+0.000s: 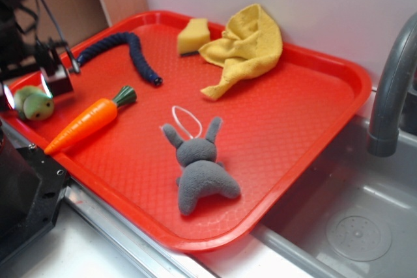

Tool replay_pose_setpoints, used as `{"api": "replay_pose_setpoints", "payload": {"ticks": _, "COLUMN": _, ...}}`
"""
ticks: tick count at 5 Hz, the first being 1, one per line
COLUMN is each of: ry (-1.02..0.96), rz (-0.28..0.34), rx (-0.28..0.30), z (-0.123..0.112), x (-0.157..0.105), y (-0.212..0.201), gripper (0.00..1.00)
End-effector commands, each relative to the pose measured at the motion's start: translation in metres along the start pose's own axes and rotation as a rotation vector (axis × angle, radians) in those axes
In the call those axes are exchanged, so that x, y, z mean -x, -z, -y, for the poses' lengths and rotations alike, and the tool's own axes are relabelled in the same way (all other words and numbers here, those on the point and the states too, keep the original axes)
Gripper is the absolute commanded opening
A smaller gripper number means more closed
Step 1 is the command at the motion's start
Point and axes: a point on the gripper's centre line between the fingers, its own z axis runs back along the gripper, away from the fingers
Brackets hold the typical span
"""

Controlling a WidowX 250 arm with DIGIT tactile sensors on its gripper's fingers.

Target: Grab the green animal.

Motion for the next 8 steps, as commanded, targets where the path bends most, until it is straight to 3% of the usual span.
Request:
{"api": "replay_pose_setpoints", "payload": {"ticks": 1, "ry": 0.069, "rz": -0.020, "rx": -0.023, "z": 0.006, "x": 0.009, "y": 0.007, "gripper": 0.00}}
{"api": "replay_pose_setpoints", "payload": {"ticks": 2, "ry": 0.265, "rz": -0.036, "rx": 0.012, "z": 0.004, "x": 0.017, "y": 0.001, "gripper": 0.00}}
{"api": "replay_pose_setpoints", "payload": {"ticks": 3, "ry": 0.509, "rz": -0.077, "rx": 0.195, "z": 0.010, "x": 0.025, "y": -0.032, "gripper": 0.00}}
{"api": "replay_pose_setpoints", "payload": {"ticks": 4, "ry": 0.775, "rz": 0.104, "rx": 0.034, "z": 0.008, "x": 0.016, "y": -0.066, "gripper": 0.00}}
{"api": "replay_pose_setpoints", "payload": {"ticks": 5, "ry": 0.945, "rz": 0.193, "rx": 0.141, "z": 0.024, "x": 0.021, "y": -0.118, "gripper": 0.00}}
{"api": "replay_pose_setpoints", "payload": {"ticks": 6, "ry": 0.985, "rz": 0.200, "rx": 0.210, "z": 0.063, "x": 0.029, "y": -0.162, "gripper": 0.00}}
{"api": "replay_pose_setpoints", "payload": {"ticks": 7, "ry": 1.019, "rz": 0.182, "rx": 0.256, "z": 0.092, "x": 0.038, "y": -0.175, "gripper": 0.00}}
{"api": "replay_pose_setpoints", "payload": {"ticks": 8, "ry": 0.898, "rz": 0.194, "rx": 0.278, "z": 0.095, "x": 0.035, "y": -0.176, "gripper": 0.00}}
